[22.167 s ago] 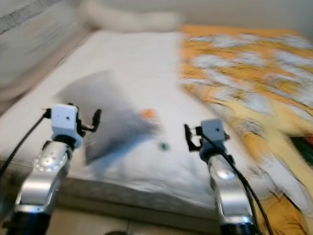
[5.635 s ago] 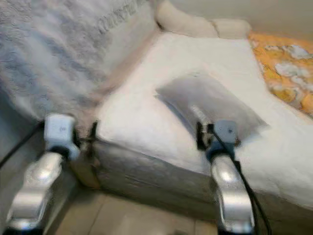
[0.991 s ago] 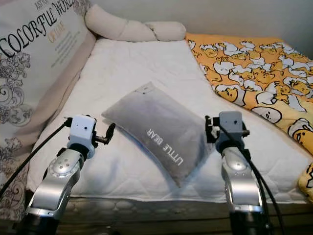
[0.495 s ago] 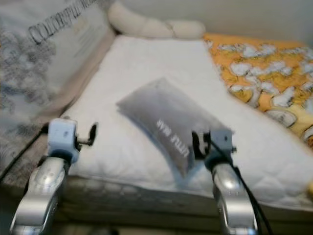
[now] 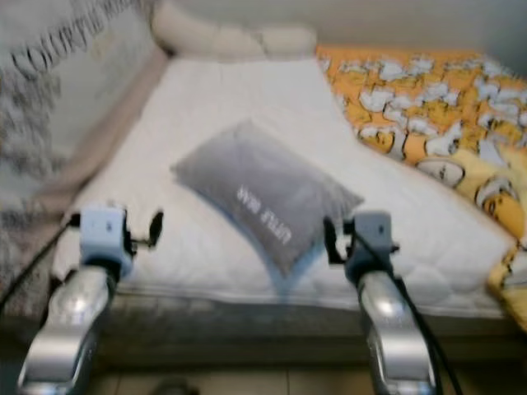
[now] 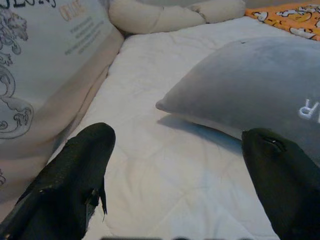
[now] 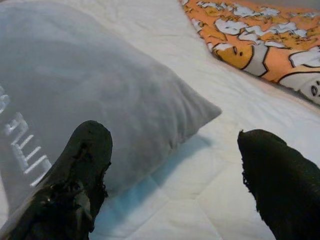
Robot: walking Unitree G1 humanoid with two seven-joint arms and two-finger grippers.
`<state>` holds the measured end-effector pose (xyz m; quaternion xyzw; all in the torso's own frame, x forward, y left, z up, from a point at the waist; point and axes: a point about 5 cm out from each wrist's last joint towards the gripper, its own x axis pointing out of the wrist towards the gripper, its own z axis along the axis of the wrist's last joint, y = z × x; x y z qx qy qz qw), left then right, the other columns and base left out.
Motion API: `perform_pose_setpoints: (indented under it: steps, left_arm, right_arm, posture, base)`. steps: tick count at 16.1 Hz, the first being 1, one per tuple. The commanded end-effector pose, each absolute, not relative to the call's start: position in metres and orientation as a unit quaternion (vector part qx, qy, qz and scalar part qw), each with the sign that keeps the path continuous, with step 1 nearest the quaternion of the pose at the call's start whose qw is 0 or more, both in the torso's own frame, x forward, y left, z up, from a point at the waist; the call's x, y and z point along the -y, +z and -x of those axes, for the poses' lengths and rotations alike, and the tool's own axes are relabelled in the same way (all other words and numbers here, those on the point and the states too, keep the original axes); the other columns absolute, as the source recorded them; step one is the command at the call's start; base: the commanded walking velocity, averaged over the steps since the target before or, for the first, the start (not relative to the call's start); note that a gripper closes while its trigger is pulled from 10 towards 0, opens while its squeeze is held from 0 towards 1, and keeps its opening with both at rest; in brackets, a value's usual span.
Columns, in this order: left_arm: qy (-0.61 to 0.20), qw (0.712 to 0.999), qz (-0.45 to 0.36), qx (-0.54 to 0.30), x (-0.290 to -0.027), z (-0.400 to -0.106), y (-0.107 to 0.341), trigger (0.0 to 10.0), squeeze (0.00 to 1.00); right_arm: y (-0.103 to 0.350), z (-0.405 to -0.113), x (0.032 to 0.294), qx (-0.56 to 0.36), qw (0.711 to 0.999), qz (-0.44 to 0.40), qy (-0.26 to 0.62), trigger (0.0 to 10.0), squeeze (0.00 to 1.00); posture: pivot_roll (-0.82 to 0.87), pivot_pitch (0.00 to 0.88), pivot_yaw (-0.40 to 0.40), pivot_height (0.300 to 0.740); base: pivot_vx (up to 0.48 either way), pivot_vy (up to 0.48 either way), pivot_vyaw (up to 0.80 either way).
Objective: Clean up the room
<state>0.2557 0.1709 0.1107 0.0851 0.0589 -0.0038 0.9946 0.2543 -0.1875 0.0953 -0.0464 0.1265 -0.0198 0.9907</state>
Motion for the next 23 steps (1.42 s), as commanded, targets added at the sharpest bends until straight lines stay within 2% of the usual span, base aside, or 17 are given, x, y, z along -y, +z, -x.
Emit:
perform_pose_setpoints:
  steps: [1,11,14,19,23]
  left_arm:
    - [-0.007,0.995,-0.082,-0.06,-0.17,-0.256,0.112,10.0,0.0]
    - [-0.008,0.995,-0.09,-0.051,-0.173,-0.261,0.118,10.0,0.0]
    - [-0.008,0.995,-0.091,-0.048,-0.173,-0.264,0.119,10.0,0.0]
    - [-0.009,0.995,-0.092,-0.045,-0.172,-0.267,0.12,10.0,0.0]
    - [-0.011,0.994,-0.095,-0.046,-0.173,-0.267,0.12,10.0,0.0]
  right_arm:
    - [0.103,-0.258,0.188,-0.114,0.992,0.052,-0.018,10.0,0.0]
    - [0.102,-0.265,0.184,-0.115,0.991,0.067,-0.004,10.0,0.0]
    - [0.103,-0.267,0.185,-0.112,0.991,0.068,-0.004,10.0,0.0]
    - [0.104,-0.269,0.187,-0.11,0.991,0.07,-0.006,10.0,0.0]
    - [0.103,-0.269,0.189,-0.111,0.991,0.075,-0.009,10.0,0.0]
  posture:
    - [0.09,0.0,-0.022,0.74]
    - [0.11,0.0,-0.031,0.74]
    - [0.11,0.0,-0.03,0.74]
    - [0.11,0.0,-0.028,0.74]
    - [0.1,0.0,-0.021,0.74]
  base:
    - [0.0,0.0,0.0]
    - [0.263,0.0,0.0]
    - [0.305,0.0,0.63]
    - [0.302,0.0,0.0]
    - [0.06,0.0,0.0]
